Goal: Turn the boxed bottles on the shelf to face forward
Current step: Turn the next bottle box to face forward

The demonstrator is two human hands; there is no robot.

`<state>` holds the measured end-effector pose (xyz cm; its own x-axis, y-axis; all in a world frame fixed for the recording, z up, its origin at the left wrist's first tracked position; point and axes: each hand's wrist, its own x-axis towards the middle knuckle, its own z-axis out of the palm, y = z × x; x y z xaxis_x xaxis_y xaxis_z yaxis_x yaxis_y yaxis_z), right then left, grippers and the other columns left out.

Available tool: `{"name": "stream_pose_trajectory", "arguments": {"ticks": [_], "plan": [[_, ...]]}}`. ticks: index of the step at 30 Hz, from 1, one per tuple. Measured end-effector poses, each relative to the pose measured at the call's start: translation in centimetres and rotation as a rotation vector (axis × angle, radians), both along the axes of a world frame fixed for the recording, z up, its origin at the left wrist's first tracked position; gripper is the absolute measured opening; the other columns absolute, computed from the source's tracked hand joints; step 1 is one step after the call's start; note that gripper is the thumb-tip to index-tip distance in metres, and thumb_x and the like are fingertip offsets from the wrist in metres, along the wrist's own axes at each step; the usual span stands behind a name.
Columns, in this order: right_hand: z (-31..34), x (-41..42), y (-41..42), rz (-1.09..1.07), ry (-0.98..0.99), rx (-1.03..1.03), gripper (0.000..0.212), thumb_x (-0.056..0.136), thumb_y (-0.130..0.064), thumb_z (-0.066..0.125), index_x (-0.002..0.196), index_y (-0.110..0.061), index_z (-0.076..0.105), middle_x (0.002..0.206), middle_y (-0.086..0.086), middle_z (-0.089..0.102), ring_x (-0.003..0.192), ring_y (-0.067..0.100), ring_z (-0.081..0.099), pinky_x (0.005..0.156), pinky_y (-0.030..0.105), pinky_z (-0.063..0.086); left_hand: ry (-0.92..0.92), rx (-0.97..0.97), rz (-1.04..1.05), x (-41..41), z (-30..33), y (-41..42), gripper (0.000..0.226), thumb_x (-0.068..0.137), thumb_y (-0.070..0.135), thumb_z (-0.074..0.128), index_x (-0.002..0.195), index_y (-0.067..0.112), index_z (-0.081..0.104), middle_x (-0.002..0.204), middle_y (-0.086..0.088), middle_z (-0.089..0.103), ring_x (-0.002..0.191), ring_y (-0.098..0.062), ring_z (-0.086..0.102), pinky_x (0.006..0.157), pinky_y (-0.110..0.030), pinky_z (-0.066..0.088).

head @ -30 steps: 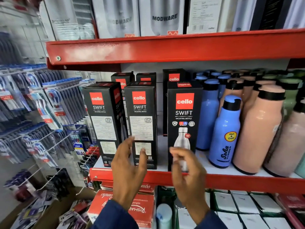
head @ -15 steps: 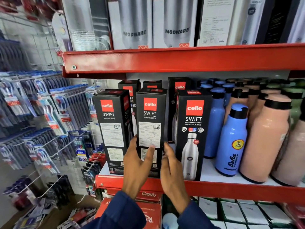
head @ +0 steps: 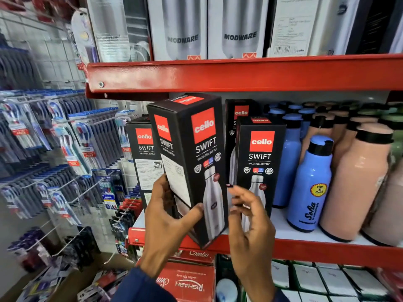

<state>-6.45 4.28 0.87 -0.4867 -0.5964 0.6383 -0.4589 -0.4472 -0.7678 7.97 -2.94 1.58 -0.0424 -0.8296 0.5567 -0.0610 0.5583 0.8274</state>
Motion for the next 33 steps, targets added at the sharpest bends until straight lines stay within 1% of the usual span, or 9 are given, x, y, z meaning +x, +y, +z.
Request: {"name": "stream_pose_trajectory", "arguments": {"ticks": [4,9,12,16,20,23,29,31,33], "plan": [[0.9,-0.6,-0.1,0.146,0.097,0.169,0.053,0.093,-0.042,0.058,0.143,-0.036,0.042,0.139,-0.021,0.054,0.127,-0.008,0.048,0.103,0.017,0.043,0.006,0.009,-0.127,0.8,0.2,-0.5,0.076,0.066,0.025,0.071,0.139,0.021,0.053,0.120,0.002,0.073,0.109,-0.020,0.071,0.093,-0.041,0.059],[0.5,0.1,-1.2,0.164,0.063,0.151,0.047,0.094,-0.026,0.060,0.131,-0.047,0.040,0.108,-0.051,0.055,0.105,-0.027,0.051,0.087,0.000,0.043,-0.111,0.000,-0.267,0.2,0.2,-1.8,0.065,0.091,0.009,0.049,0.154,0.015,0.039,0.147,-0.003,0.060,0.127,-0.020,0.060,0.109,-0.042,0.048],[-0.6,0.0,-2.5,0.139,0.020,0.132,0.046,0.095,-0.022,0.058,0.138,-0.037,0.045,0.126,-0.029,0.056,0.120,-0.017,0.050,0.102,0.017,0.047,-0.159,0.016,-0.262,-0.3,-0.3,-3.3,0.058,0.100,0.022,0.045,0.156,0.029,0.036,0.154,0.018,0.051,0.143,0.000,0.045,0.121,-0.032,0.037],[-1.8,-0.1,-4.9,0.068,0.058,0.139,0.047,0.097,-0.020,0.053,0.143,-0.024,0.043,0.137,-0.006,0.060,0.126,0.000,0.055,0.105,0.034,0.050,-0.196,0.051,-0.217,-1.1,-1.7,-5.5,0.060,0.100,0.038,0.045,0.158,0.032,0.031,0.158,0.020,0.046,0.145,0.006,0.039,0.125,-0.037,0.030],[-2.6,-0.2,-6.8,0.030,0.082,0.177,0.042,0.098,-0.015,0.052,0.138,-0.024,0.046,0.128,-0.009,0.064,0.115,-0.008,0.058,0.100,0.022,0.050,-0.216,0.077,-0.196,-1.5,-3.4,-6.7,0.066,0.098,0.047,0.042,0.160,0.032,0.025,0.161,0.021,0.040,0.145,0.011,0.034,0.125,-0.030,0.028],[-3.2,-0.1,-7.4,0.024,0.106,0.206,0.043,0.097,-0.010,0.052,0.137,-0.023,0.047,0.117,-0.017,0.061,0.100,-0.025,0.054,0.086,0.000,0.041,-0.242,0.091,-0.193,-1.6,-4.7,-7.2,0.072,0.095,0.057,0.039,0.160,0.032,0.022,0.162,0.019,0.040,0.143,0.015,0.035,0.123,-0.026,0.029],[-3.8,-0.6,-7.5,-0.001,0.087,0.202,0.045,0.097,-0.009,0.053,0.140,-0.020,0.044,0.118,-0.021,0.057,0.100,-0.030,0.049,0.084,-0.004,0.038,-0.342,0.068,-0.197,-2.0,-4.5,-6.9,0.063,0.103,0.039,0.039,0.161,0.034,0.016,0.123,0.058,0.050,0.111,0.025,0.054,0.098,-0.002,0.038],[-3.6,-0.7,-7.0,-0.017,0.079,0.189,0.047,0.096,-0.008,0.054,0.137,-0.028,0.043,0.112,-0.031,0.055,0.097,-0.031,0.050,0.083,-0.004,0.040,-0.367,0.064,-0.186,-2.0,-4.2,-6.4,0.061,0.105,0.036,0.038,0.162,0.030,0.016,0.114,0.050,0.061,0.097,0.013,0.063,0.086,0.001,0.039],[-4.1,1.3,-7.4,-0.023,0.093,0.180,0.043,0.095,-0.008,0.056,0.131,-0.029,0.050,0.114,-0.029,0.059,0.098,-0.028,0.053,0.086,-0.002,0.042,-0.336,0.101,-0.126,0.5,-4.8,-6.2,0.063,0.104,0.042,0.037,0.162,0.024,0.019,0.108,0.018,0.072,0.087,0.000,0.067,0.076,-0.005,0.040]]}}
